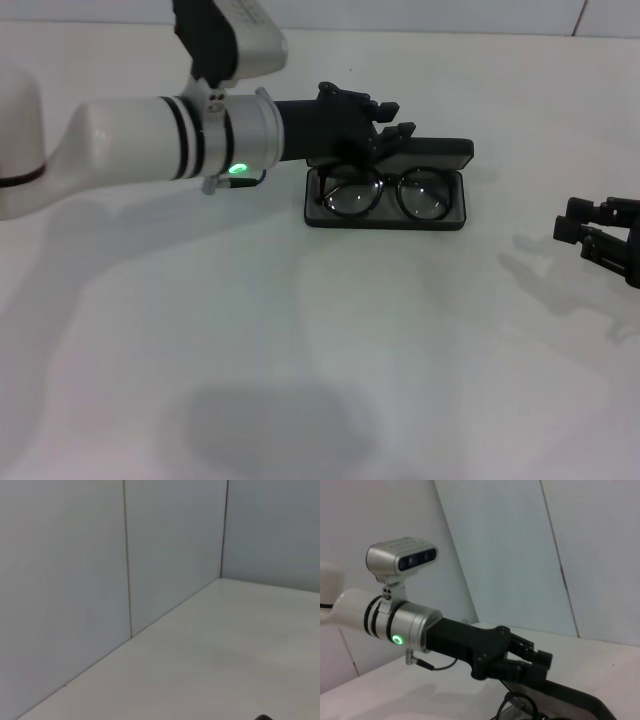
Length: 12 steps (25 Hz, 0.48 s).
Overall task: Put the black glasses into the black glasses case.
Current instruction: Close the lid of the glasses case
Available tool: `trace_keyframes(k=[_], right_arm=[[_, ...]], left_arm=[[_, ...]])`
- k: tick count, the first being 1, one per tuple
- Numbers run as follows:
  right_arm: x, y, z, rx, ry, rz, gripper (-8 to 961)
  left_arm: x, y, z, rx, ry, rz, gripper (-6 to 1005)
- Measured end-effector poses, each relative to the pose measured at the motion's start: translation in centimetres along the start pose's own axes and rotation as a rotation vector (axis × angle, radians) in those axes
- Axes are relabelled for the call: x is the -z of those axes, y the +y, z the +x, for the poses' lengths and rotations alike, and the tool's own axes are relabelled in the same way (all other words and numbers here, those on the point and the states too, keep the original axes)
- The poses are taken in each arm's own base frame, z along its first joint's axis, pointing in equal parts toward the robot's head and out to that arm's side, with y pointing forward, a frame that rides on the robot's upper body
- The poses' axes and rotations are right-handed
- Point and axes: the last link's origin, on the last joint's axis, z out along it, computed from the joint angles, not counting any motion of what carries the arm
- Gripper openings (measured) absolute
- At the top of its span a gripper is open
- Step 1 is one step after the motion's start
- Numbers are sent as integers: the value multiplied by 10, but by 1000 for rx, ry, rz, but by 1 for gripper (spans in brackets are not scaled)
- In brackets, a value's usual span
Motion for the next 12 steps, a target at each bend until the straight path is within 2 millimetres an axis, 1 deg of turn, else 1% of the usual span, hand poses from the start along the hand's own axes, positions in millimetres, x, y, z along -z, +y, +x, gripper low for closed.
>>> trace_keyframes(k=[2, 5, 12], right_arm=[[0, 0, 1, -5, 0, 0, 323], [0, 1, 3, -12, 1, 0, 325], [0, 0, 4, -13, 0, 3, 330]], left_arm=[[-11, 5, -2, -19, -20, 15, 312], [-15, 8, -2, -30, -26, 21, 314], [-16, 8, -2, -30, -27, 29, 317]])
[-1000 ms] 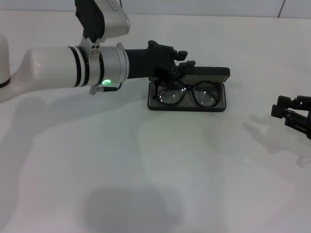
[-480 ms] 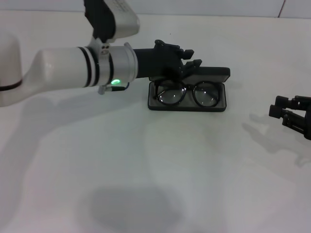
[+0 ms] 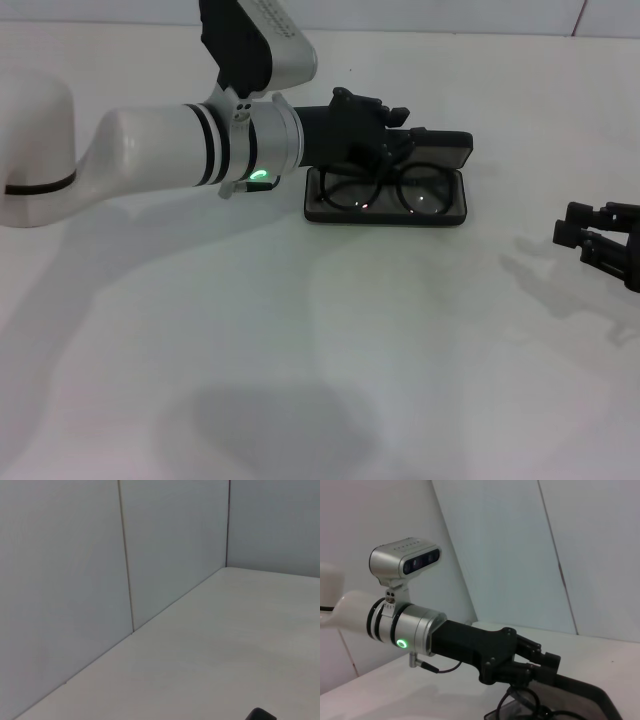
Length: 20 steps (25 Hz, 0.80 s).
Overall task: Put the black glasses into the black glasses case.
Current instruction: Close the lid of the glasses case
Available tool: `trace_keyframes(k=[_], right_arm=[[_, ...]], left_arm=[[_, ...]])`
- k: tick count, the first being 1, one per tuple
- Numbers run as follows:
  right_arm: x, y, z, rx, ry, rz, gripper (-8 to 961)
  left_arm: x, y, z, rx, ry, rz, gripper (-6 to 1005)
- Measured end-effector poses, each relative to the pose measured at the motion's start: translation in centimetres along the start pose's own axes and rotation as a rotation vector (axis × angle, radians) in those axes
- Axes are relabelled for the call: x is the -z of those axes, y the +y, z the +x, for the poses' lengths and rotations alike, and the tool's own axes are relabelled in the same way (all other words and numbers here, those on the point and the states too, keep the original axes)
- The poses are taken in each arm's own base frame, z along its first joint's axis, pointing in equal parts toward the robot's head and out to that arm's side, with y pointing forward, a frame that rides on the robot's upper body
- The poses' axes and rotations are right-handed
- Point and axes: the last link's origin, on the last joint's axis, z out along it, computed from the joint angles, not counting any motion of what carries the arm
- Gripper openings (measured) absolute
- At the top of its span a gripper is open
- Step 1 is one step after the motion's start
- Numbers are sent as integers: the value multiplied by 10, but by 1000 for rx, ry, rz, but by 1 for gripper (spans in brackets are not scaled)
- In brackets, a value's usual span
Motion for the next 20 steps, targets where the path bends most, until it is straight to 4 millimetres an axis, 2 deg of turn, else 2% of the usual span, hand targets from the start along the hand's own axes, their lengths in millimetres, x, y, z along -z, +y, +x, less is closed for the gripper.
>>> trace_keyframes(k=[20], right_arm=[[1, -3, -3, 7, -15, 14, 343]], left_arm=[[7, 13, -6, 25, 20, -86, 326]])
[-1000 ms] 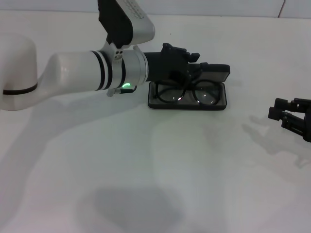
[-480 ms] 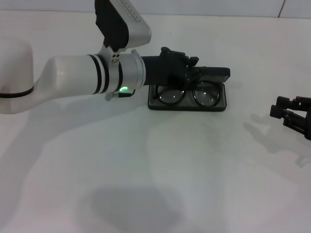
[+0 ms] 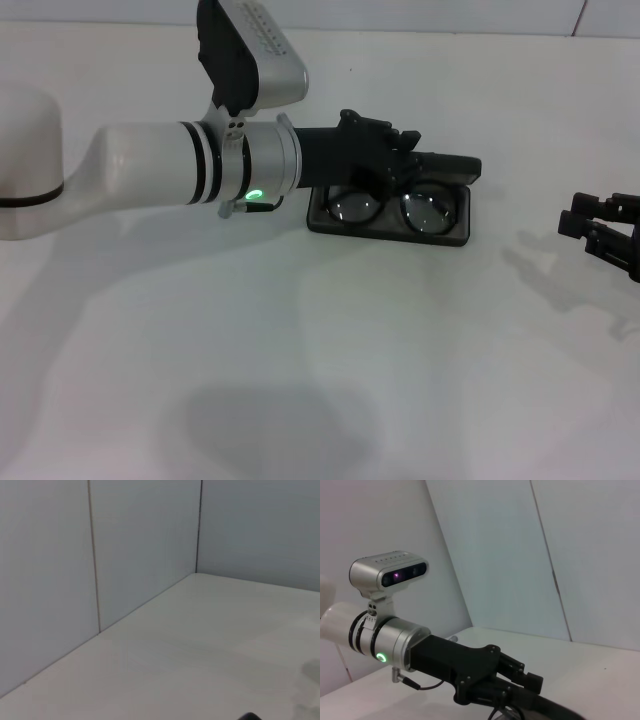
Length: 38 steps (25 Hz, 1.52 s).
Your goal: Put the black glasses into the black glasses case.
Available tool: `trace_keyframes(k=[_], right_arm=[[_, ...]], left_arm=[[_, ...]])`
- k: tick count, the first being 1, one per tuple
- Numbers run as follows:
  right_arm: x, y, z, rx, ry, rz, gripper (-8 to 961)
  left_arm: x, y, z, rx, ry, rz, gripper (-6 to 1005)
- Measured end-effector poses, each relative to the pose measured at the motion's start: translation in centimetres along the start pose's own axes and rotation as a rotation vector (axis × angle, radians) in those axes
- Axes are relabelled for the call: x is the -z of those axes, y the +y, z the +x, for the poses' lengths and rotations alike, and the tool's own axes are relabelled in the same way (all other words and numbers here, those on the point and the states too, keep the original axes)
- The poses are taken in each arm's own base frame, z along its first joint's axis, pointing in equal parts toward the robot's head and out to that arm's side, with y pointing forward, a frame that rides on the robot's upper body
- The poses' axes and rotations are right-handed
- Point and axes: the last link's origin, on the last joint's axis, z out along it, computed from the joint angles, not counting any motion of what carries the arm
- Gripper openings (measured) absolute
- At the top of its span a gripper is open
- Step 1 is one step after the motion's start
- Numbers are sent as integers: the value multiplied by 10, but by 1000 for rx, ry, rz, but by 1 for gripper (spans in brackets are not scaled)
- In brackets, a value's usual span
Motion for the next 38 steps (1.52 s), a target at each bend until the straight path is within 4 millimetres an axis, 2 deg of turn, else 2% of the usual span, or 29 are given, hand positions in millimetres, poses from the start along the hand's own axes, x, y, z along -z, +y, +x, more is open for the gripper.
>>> trace_keyframes(k=[25, 38], right_arm=[[0, -3, -3, 3, -9, 8, 360], [0, -3, -3, 5, -7, 8, 369]], left_arm=[[13, 6, -25, 54, -16, 2, 337], [21, 17, -40, 95, -9, -24, 343]])
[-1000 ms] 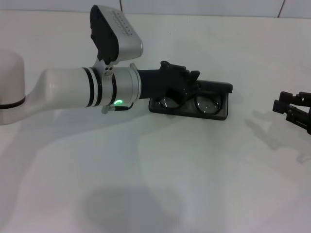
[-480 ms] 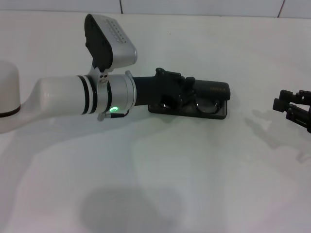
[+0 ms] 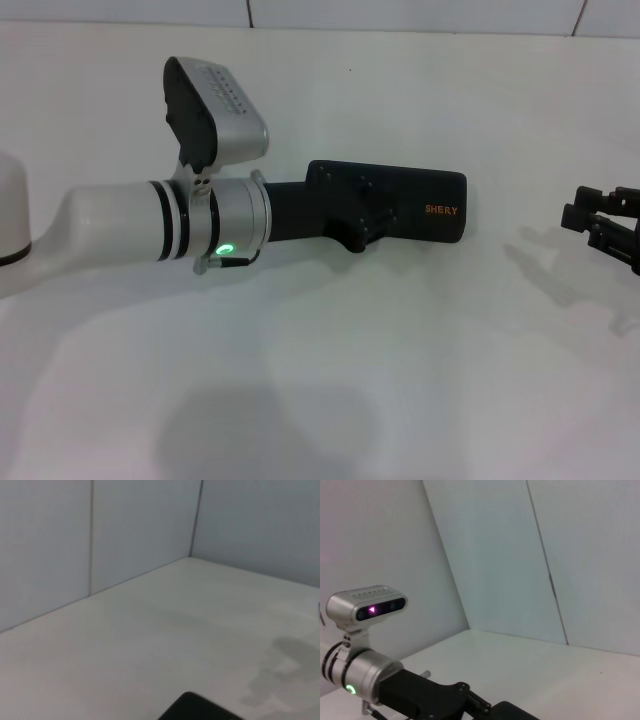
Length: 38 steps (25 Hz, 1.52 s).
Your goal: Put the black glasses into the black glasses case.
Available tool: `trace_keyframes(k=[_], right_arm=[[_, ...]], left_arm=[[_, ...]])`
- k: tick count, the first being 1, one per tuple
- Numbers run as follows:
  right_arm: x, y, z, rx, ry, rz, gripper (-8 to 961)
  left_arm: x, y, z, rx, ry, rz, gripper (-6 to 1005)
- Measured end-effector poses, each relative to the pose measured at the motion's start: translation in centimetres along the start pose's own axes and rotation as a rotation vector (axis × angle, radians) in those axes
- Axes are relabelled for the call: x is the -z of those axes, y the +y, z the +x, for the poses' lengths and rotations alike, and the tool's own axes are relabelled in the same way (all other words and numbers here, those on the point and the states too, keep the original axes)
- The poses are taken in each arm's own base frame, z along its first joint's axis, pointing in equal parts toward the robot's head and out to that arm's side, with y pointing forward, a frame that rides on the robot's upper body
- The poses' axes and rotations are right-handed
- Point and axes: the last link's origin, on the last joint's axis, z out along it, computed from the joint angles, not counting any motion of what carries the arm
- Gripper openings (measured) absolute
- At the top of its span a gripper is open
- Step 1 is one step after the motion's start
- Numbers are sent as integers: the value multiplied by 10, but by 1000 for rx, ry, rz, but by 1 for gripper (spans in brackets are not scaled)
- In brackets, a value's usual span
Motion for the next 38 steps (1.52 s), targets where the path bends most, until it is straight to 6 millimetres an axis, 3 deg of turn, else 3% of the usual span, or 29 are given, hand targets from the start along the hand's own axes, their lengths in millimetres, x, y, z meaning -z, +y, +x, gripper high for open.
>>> trace_keyframes(k=[6, 11, 15, 19, 22, 30, 38], right_arm=[[0, 1, 0, 9, 4, -5, 373], [-6, 13, -9, 81, -14, -112, 376], [-34, 30, -18, 110, -12, -257, 379], [-65, 56, -23, 152, 7, -427, 558], [-78, 69, -31, 185, -14, -501, 648], [-84, 75, -50, 195, -108, -553, 827], [-81, 80, -52, 173, -135, -585, 879]], left_arm=[[20, 17, 15, -21, 117, -99, 346], [79, 12, 41, 44, 238, -235, 348], [136, 15, 47, -9, 407, -335, 350], [171, 15, 38, -35, 481, -308, 479], [180, 17, 30, -22, 454, -315, 563], [189, 28, 6, 10, 392, -328, 703], [185, 30, -1, -17, 342, -339, 781]])
